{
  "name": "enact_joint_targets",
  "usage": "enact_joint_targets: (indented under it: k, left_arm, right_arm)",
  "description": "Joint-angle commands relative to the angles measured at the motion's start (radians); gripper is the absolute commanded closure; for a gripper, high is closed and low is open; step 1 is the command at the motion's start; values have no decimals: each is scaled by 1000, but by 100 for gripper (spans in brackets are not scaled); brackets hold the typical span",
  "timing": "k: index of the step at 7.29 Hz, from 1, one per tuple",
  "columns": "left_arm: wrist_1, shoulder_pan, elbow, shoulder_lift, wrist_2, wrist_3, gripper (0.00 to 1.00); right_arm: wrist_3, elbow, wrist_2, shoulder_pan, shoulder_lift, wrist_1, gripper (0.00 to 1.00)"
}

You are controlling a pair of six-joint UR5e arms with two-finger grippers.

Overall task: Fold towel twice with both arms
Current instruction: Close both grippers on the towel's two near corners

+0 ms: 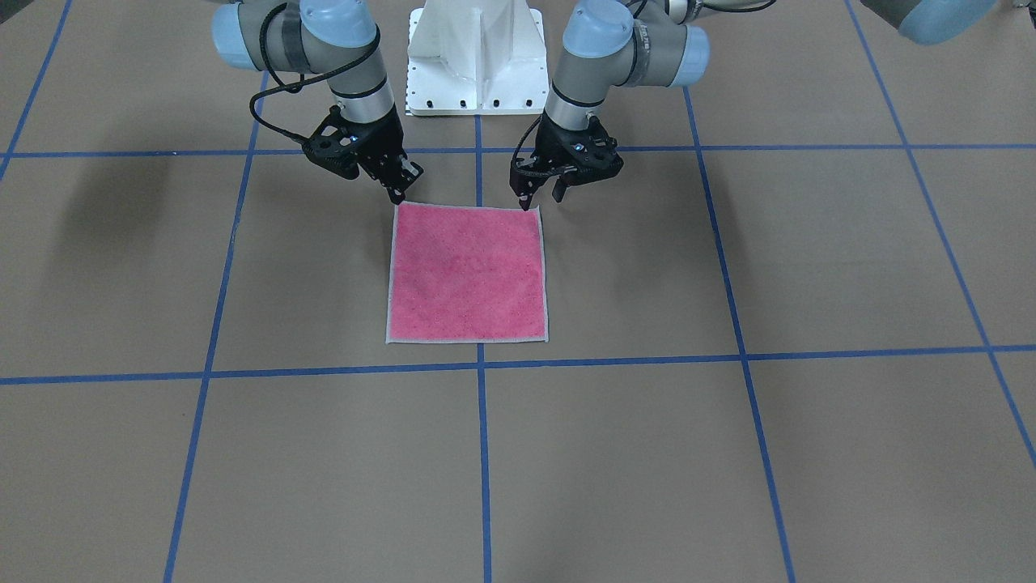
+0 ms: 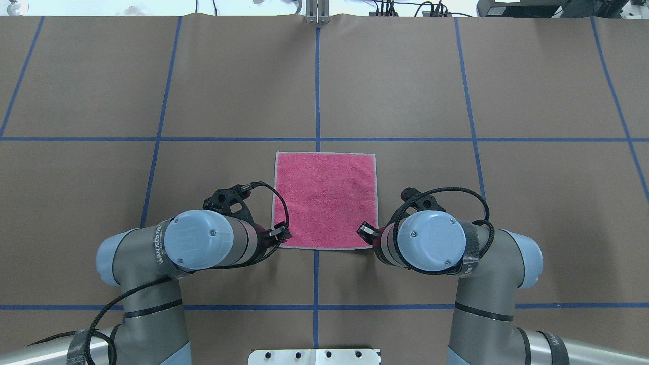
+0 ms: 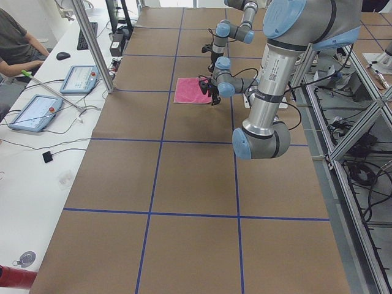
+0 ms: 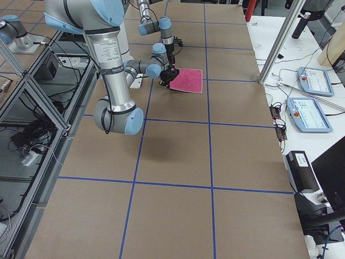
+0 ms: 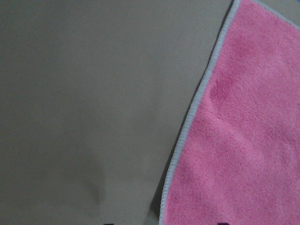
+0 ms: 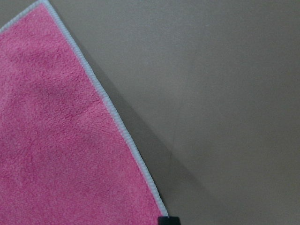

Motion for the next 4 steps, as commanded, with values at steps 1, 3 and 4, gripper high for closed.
enact_joint_targets:
  k: [1,3,4]
  left_arm:
    - [-1,0,6,-4,0,2,41]
    - [-1,0,15,-7,0,2,45]
    - [-1,0,18,-7,0,2,47]
  right_arm:
    - [0,0,0,0,0,1,100]
    - [0,0,0,0,-1,1,100]
    - [0,0,0,2,-3,1,100]
